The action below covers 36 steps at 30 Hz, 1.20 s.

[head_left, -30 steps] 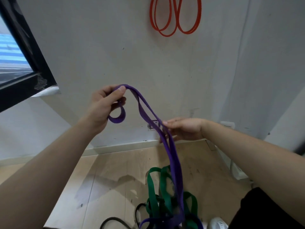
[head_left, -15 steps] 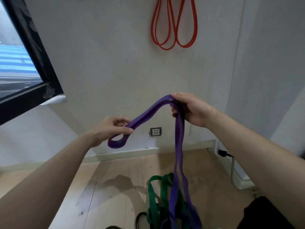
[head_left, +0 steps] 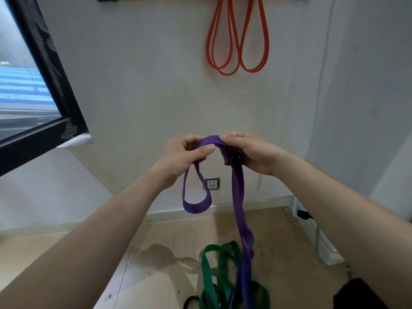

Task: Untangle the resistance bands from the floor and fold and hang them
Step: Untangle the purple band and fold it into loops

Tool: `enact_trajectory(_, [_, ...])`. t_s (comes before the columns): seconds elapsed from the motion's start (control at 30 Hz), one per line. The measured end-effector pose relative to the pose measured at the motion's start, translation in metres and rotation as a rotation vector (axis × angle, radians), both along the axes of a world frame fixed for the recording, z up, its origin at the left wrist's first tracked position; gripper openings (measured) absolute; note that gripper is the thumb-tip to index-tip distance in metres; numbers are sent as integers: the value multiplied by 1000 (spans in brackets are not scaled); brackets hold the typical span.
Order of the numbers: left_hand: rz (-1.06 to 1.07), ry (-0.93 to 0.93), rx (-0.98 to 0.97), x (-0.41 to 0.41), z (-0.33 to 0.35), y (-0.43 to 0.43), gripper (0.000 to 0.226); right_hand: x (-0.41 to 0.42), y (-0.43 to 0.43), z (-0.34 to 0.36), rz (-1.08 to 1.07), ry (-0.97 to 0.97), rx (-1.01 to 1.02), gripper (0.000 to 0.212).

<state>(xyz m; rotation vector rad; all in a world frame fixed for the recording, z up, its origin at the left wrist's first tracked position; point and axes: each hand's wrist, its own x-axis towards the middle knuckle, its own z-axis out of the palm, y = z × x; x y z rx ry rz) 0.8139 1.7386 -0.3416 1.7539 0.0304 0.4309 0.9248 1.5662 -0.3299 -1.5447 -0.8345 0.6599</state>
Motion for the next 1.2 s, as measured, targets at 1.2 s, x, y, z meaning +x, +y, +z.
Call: enact_trajectory(1.2, [-136,46,57,-3,-11,-25,38,-7,-25,6,44,-52,77,35])
